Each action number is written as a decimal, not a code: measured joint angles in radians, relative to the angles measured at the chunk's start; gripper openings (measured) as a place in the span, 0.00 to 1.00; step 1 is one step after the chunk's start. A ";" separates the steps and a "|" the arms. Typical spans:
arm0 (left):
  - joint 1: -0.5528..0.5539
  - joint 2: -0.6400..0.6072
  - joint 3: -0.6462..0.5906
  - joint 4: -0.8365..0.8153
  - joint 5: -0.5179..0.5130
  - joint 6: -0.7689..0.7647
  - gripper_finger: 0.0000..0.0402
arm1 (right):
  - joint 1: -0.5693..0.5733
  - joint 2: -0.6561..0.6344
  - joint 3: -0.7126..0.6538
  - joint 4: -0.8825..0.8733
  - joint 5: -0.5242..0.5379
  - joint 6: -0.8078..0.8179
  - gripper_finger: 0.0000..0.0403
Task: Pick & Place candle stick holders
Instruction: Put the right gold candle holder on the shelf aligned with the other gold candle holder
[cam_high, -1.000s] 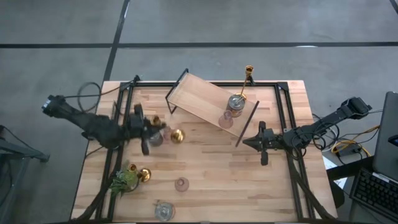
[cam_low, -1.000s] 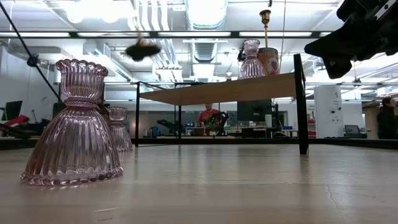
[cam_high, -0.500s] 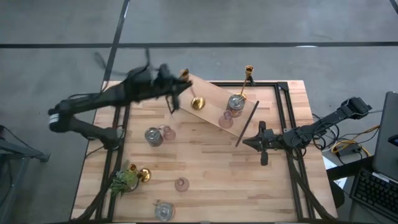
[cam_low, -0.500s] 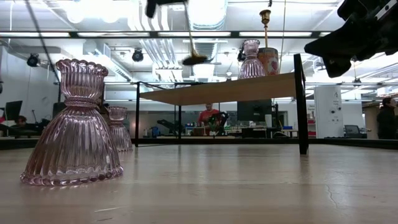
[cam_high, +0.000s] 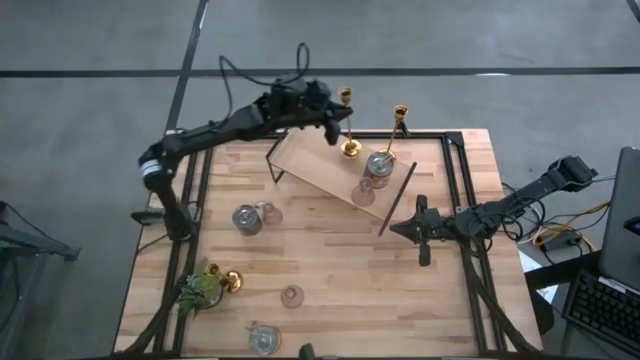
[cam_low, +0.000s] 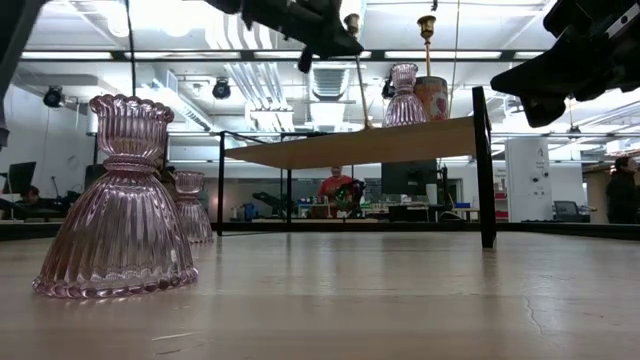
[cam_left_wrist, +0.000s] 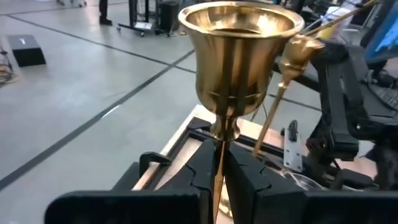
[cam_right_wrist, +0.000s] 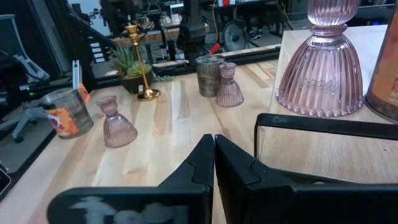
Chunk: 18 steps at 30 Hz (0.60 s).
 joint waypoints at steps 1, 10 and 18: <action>0.001 0.016 0.013 0.001 -0.001 0.000 0.06 | 0.000 0.000 -0.001 0.000 0.000 0.000 0.02; 0.002 0.103 0.068 0.002 -0.005 0.016 0.06 | -0.001 0.000 -0.011 0.001 0.000 -0.003 0.02; -0.001 0.104 0.062 -0.011 0.008 0.063 0.06 | 0.000 0.000 -0.011 0.003 0.001 -0.001 0.02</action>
